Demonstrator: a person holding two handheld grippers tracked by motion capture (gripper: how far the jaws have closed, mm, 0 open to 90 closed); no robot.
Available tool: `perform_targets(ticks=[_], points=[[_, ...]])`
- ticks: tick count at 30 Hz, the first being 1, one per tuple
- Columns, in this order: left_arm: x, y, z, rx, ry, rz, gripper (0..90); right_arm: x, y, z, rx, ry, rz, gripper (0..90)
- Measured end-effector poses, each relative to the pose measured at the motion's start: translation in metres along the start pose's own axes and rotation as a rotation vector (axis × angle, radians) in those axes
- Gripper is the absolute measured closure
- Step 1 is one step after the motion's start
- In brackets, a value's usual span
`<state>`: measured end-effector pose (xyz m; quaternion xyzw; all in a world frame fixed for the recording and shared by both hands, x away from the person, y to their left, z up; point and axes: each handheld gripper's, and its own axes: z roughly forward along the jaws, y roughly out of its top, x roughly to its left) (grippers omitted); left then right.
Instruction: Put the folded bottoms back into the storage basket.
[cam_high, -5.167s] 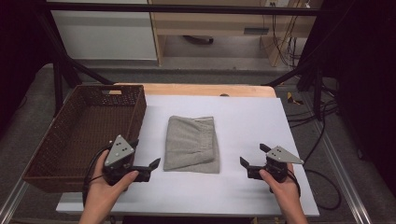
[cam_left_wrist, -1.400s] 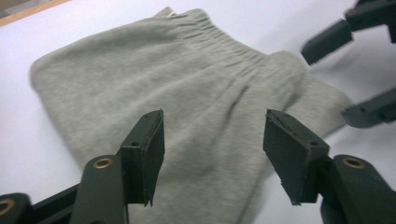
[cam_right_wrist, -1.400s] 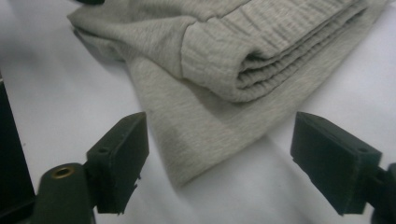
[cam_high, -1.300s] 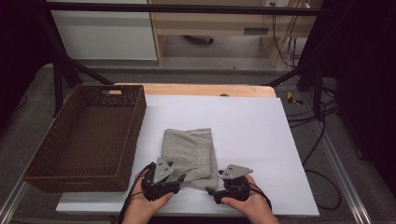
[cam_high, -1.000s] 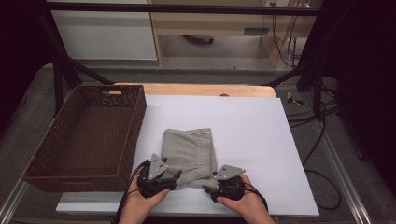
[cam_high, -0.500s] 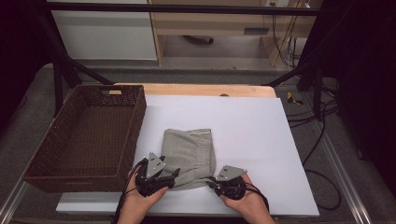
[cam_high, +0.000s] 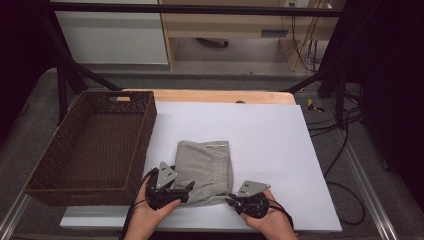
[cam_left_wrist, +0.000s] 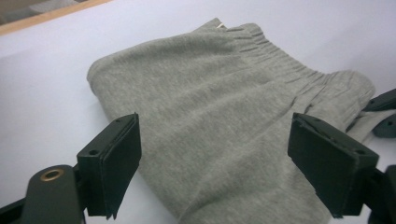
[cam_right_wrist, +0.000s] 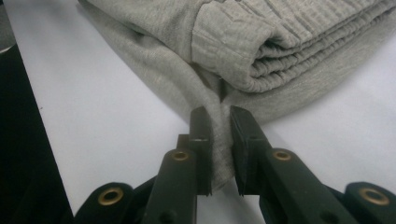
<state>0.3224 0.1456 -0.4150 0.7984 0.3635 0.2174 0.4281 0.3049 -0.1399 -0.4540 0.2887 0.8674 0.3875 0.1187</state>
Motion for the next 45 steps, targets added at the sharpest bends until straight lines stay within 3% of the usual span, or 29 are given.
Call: perform_targets(ticks=[9,16,21,26,36,39,45], points=[[-0.004,0.002,0.001,0.008,0.011,0.007,14.9,0.001,0.003,0.001,0.021,-0.01,-0.002,79.7],[-0.005,0.016,0.003,-0.009,0.016,0.022,14.5,-0.001,0.003,0.002,0.022,0.002,0.005,79.8],[0.001,0.027,0.011,-0.022,0.043,-0.001,14.5,-0.002,0.001,0.002,0.017,0.01,0.008,79.7],[0.007,0.04,0.018,-0.01,0.066,0.022,14.3,0.0,0.0,0.002,0.011,0.003,-0.001,79.6],[0.02,0.06,0.037,0.026,0.06,0.019,12.6,0.001,0.004,0.001,0.032,-0.007,-0.005,80.1],[0.022,0.062,0.045,0.046,0.041,0.005,11.2,0.002,0.004,0.002,0.03,-0.01,-0.017,80.0],[0.03,0.059,0.061,0.065,0.056,0.0,10.5,0.001,0.003,0.002,0.029,-0.009,-0.019,79.8]])
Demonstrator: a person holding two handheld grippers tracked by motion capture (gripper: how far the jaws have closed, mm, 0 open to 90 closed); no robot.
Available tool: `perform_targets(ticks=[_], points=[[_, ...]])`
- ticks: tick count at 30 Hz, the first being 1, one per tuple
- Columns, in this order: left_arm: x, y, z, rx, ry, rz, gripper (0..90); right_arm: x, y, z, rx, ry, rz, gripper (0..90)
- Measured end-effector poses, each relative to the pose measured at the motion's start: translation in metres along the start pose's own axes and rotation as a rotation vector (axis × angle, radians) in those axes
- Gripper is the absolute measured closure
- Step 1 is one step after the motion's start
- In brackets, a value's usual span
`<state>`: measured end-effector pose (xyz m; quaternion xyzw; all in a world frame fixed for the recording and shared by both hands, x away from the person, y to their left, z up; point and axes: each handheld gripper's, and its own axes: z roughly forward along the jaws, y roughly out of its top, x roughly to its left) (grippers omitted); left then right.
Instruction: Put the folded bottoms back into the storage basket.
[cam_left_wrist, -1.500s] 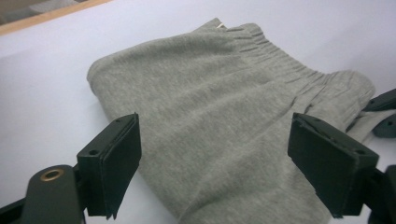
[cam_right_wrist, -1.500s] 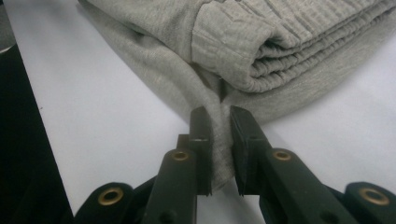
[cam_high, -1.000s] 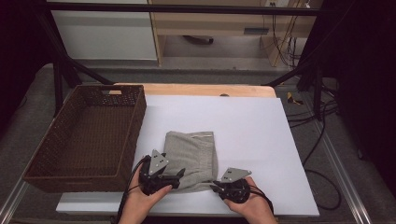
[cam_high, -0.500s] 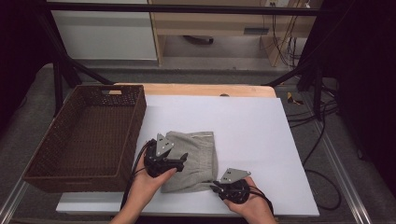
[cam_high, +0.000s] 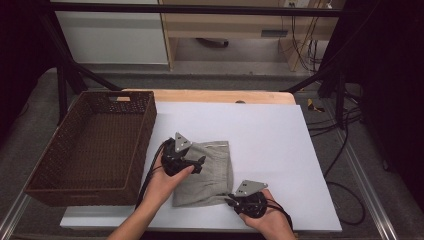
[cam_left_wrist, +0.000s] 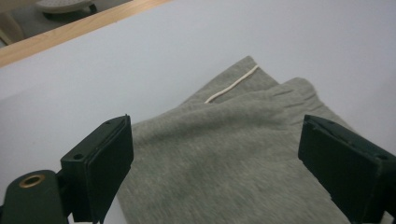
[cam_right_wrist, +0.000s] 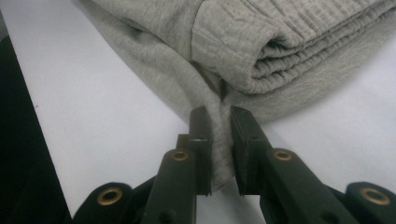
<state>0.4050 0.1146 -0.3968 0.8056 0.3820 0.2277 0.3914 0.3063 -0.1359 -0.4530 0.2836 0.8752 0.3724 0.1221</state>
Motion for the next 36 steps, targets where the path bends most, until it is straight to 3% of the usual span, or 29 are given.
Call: perform_targets(ticks=[5,7,21,26,36], points=[[0.016,-0.002,0.009,0.018,0.03,-0.051,10.7,0.001,-0.001,0.0,-0.003,-0.001,-0.01,79.5],[0.02,-0.003,0.013,0.029,0.02,-0.088,11.1,0.0,-0.001,0.0,-0.006,0.002,-0.009,79.2],[0.04,-0.005,0.029,0.07,0.064,-0.126,11.8,0.0,0.0,0.002,-0.008,-0.004,-0.021,79.1],[0.046,-0.008,0.032,0.077,0.052,-0.157,11.9,-0.001,0.0,0.002,-0.011,-0.002,-0.019,79.0],[0.052,-0.009,0.032,0.086,0.055,-0.159,12.0,-0.001,-0.001,0.002,-0.017,0.003,-0.011,78.9]])
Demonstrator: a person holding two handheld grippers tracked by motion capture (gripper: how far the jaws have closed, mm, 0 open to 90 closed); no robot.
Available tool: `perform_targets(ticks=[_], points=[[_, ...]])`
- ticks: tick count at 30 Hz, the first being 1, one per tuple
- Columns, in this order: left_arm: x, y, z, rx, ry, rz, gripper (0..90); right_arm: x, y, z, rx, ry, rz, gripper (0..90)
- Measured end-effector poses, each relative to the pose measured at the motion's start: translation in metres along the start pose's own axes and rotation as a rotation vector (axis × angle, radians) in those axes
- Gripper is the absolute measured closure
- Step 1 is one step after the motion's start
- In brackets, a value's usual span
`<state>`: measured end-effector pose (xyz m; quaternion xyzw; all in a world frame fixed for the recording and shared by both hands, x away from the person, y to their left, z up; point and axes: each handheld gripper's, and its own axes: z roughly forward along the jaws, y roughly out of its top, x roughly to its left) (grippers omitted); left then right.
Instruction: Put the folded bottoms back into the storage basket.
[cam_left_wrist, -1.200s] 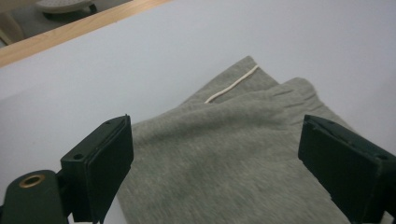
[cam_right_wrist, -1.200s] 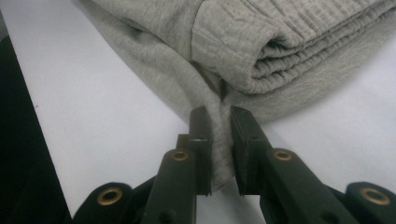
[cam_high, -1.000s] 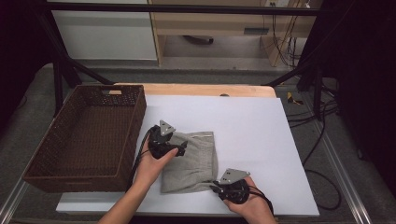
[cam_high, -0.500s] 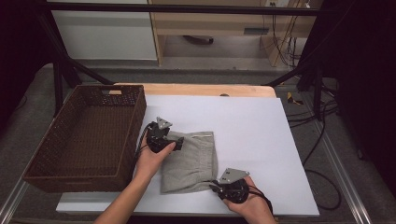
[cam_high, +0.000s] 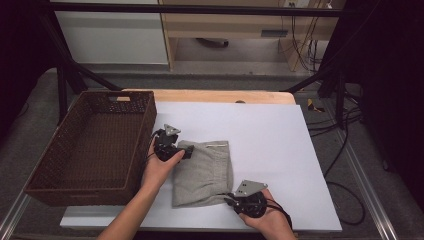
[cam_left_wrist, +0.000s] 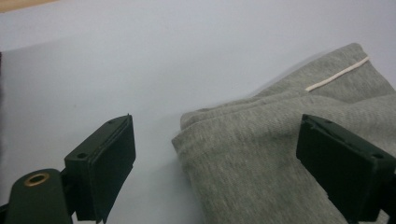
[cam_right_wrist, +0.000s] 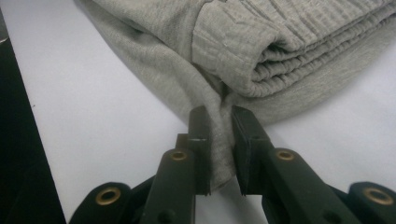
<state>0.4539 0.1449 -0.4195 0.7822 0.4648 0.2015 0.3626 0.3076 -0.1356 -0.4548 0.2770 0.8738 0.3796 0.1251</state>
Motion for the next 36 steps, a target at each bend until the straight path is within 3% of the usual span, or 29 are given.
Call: perform_targets(ticks=[21,36], points=[[0.004,-0.003,0.013,0.045,-0.013,0.0,11.9,-0.001,0.0,0.0,-0.001,0.006,0.002,78.8],[0.005,-0.009,0.021,0.076,-0.011,0.023,11.5,-0.001,-0.001,0.0,-0.003,0.007,0.002,78.8]])
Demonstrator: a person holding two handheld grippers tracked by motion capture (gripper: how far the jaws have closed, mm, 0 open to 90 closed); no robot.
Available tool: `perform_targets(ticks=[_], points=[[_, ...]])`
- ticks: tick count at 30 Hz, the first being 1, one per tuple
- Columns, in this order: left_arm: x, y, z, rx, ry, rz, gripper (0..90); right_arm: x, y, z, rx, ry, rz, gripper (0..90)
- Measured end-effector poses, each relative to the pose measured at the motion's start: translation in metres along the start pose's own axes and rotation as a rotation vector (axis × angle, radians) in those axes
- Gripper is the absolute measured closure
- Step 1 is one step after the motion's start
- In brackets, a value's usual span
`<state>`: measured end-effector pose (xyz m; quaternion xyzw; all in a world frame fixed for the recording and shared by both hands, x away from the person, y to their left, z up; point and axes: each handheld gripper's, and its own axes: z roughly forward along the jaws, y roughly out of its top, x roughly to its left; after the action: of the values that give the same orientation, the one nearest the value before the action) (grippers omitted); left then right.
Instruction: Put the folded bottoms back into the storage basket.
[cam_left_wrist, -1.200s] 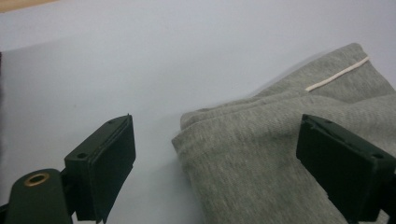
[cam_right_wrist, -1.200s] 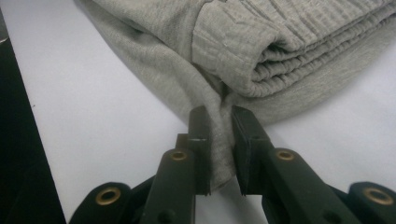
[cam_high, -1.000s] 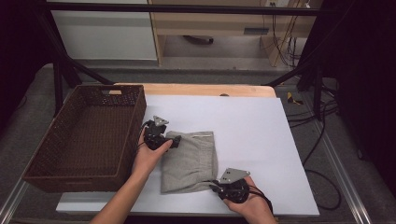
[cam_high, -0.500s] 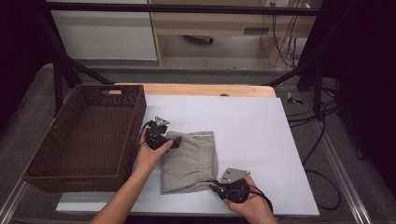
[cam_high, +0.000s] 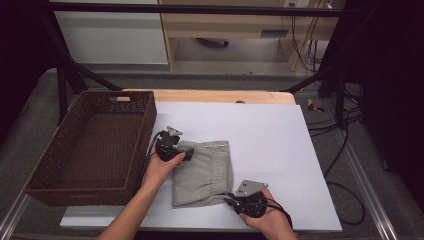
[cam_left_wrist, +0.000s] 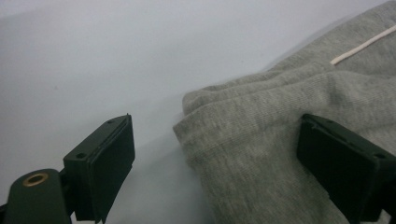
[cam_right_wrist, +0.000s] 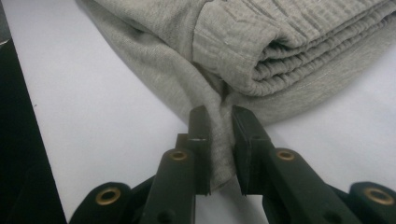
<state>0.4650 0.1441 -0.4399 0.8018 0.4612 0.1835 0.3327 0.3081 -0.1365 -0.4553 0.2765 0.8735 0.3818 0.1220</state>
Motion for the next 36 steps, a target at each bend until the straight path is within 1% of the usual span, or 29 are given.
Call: perform_targets(ticks=[3,5,9,11,12,15,16,20,21,24,28,31,34,36], points=[[0.0013,-0.0023,0.0023,0.007,-0.012,-0.005,11.7,-0.0001,0.0,-0.0001,0.001,0.001,-0.001,78.8],[0.003,-0.004,0.0035,0.008,-0.026,-0.022,11.8,-0.0002,0.0,-0.0002,0.002,0.001,-0.003,78.8],[0.0076,-0.0075,0.0055,0.006,-0.086,-0.07,16.5,-0.0001,-0.0001,-0.0001,0.001,0.001,-0.001,78.8],[0.0077,-0.008,0.0055,0.0,-0.09,-0.065,19.4,0.0,0.0,-0.0001,0.001,0.001,-0.001,78.8],[0.0072,-0.0079,0.0051,-0.003,-0.101,-0.059,19.4,0.0,0.0,-0.0001,0.001,0.001,-0.001,78.8],[0.0047,-0.0079,0.0044,-0.012,-0.136,-0.055,31.1,-0.0001,-0.0001,-0.0001,0.001,0.001,0.0,78.8],[0.004,-0.0078,0.0042,-0.012,-0.141,-0.055,35.1,-0.0002,0.0,-0.0001,0.001,0.001,0.0,78.7],[0.0047,-0.0077,0.0039,-0.013,-0.15,-0.062,38.8,-0.0001,0.0,-0.0002,0.003,0.001,-0.002,78.7],[0.0046,-0.0077,0.0036,-0.014,-0.156,-0.061,41.0,-0.0001,0.0001,-0.0002,0.003,0.001,-0.002,78.8],[0.0031,-0.0071,0.0023,-0.022,-0.154,-0.05,47.6,0.0,0.0001,-0.0002,0.002,0.0,-0.004,78.7],[0.0018,-0.0065,0.0007,-0.027,-0.159,-0.046,57.4,-0.0002,0.0001,-0.0001,0.0,0.002,-0.003,78.8],[0.001,-0.0059,-0.0002,-0.027,-0.157,-0.043,62.9,0.0,0.0,-0.0004,0.001,0.001,-0.007,78.7],[-0.0002,-0.0049,-0.0011,-0.02,-0.149,-0.035,65.4,-0.0007,0.0,-0.0002,-0.001,0.004,-0.002,78.8],[-0.001,-0.0041,-0.0014,-0.018,-0.144,-0.037,66.3,-0.0002,0.0001,-0.0001,-0.004,0.001,-0.002,79.1]])
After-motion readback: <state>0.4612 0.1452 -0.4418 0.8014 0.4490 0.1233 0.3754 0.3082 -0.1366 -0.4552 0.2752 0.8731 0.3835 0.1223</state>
